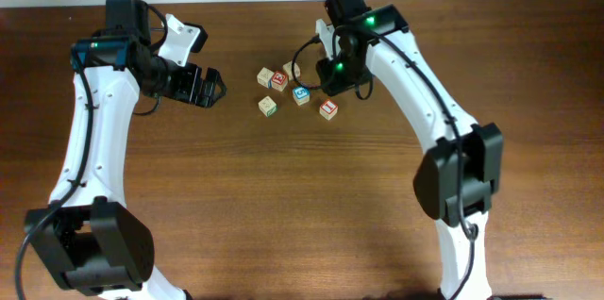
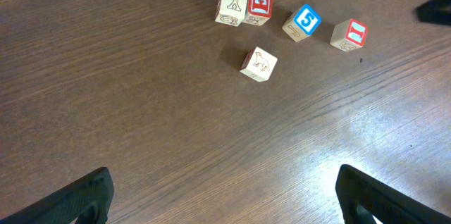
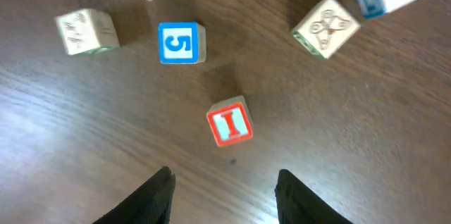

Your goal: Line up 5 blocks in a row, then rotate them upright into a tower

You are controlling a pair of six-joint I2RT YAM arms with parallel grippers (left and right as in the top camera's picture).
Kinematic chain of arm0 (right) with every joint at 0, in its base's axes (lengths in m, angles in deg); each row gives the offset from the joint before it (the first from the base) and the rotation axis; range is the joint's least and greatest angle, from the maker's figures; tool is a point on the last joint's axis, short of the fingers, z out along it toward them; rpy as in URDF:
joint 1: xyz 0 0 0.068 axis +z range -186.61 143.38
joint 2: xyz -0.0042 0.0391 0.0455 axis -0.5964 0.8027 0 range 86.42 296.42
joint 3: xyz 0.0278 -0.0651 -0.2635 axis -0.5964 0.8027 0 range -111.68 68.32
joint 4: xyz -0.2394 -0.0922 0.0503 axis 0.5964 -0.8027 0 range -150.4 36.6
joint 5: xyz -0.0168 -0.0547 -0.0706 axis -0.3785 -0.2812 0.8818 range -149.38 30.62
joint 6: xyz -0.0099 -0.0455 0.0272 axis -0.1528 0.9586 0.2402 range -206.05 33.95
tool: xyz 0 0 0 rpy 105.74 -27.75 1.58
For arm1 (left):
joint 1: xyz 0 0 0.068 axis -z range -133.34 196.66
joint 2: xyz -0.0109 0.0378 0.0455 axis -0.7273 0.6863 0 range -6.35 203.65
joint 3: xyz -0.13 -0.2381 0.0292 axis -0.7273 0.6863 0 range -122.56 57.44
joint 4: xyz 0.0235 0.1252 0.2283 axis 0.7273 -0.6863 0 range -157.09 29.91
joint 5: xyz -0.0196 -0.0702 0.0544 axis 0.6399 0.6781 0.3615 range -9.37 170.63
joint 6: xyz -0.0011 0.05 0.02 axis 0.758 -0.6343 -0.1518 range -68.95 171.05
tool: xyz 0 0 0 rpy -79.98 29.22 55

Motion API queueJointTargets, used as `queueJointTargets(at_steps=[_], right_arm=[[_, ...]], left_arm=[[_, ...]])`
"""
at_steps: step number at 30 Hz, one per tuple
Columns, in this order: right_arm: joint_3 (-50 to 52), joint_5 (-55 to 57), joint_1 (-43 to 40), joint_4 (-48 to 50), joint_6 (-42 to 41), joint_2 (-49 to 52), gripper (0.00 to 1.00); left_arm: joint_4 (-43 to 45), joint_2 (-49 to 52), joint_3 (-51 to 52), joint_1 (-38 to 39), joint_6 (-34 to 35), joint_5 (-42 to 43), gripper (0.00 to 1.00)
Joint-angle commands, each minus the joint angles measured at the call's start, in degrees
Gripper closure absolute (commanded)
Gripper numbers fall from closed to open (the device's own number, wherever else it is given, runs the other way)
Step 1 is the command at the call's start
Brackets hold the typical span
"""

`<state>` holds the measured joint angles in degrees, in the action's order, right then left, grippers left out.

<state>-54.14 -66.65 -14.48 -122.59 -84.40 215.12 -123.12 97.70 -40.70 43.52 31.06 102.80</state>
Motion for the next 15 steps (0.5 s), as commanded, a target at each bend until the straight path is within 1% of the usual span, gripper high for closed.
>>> queueJointTargets(at_steps=[1,7,15], right_arm=[[-0.6,4.1,1.9,0.7,1.7,5.7,0.52],[-0.6,5.3,2.7,3.5,5.1,8.7,0.51],[-0.6,5.8,2.6,5.6,6.1,11.8,0.51]], left_arm=[[-0.1,0.1,-1.3,0.0,-0.3,0.9,0.01],[-0.1,0.1,-1.3,0.0,-0.3,1.0,0.01],[-0.1,0.1,-1.3,0.0,-0.3,0.9,0.01]])
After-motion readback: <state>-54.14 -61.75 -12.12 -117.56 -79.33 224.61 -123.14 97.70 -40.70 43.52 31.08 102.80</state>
